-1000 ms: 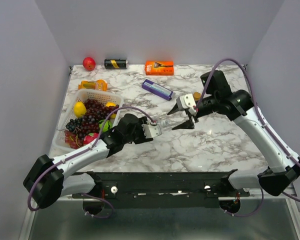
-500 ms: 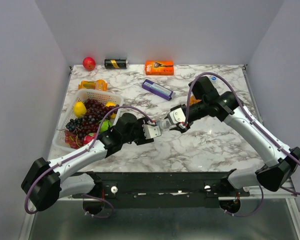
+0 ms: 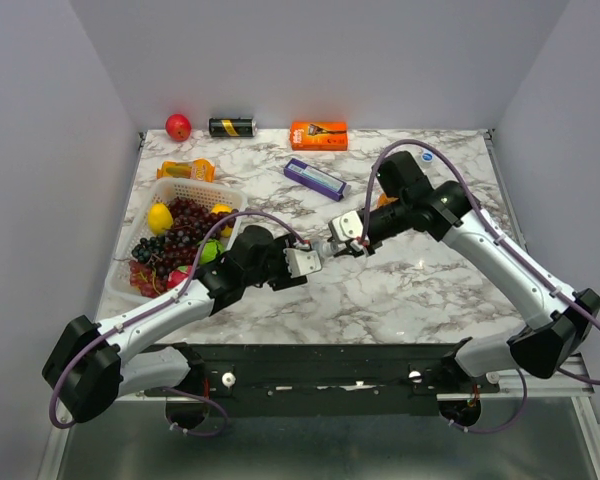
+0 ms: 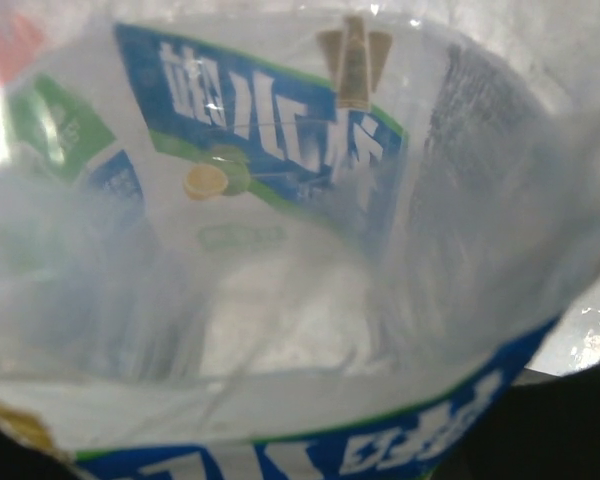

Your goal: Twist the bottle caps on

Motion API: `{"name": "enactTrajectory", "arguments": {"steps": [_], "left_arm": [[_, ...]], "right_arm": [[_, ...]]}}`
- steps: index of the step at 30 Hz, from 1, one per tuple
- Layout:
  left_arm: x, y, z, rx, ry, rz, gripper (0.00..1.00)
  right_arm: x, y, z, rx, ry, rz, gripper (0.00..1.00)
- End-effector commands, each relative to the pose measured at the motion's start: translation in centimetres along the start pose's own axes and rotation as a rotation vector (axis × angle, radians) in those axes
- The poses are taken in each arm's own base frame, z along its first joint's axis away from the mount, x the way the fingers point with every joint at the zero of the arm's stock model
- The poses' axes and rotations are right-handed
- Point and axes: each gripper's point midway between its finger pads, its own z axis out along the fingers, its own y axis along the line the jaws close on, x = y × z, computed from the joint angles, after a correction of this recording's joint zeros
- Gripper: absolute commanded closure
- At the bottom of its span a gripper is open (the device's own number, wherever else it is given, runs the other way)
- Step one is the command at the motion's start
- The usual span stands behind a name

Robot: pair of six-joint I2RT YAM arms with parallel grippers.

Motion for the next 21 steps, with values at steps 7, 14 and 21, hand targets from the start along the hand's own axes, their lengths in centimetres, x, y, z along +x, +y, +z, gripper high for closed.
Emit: {"name": "enactTrajectory", "arguments": {"steps": [7, 14, 21], "left_arm": [[-3.2, 4.0, -0.8, -0.199, -0.109, -0.138, 1.0], [-3.5, 7.5, -2.1, -0.402, -0.121, -0.22, 1.0], [-3.4, 9.2, -2.7, -0.518, -0.132, -0.341, 1.0]], "right_arm": [[-0.9, -3.3, 2.4, 0.038, -0.077, 0.673, 1.0], [1.2, -4.2, 2.9, 0.076, -0.129, 1.188, 1.0], [2.4, -5.6, 3.3, 0.179, -0.09, 1.497, 1.0]]}}
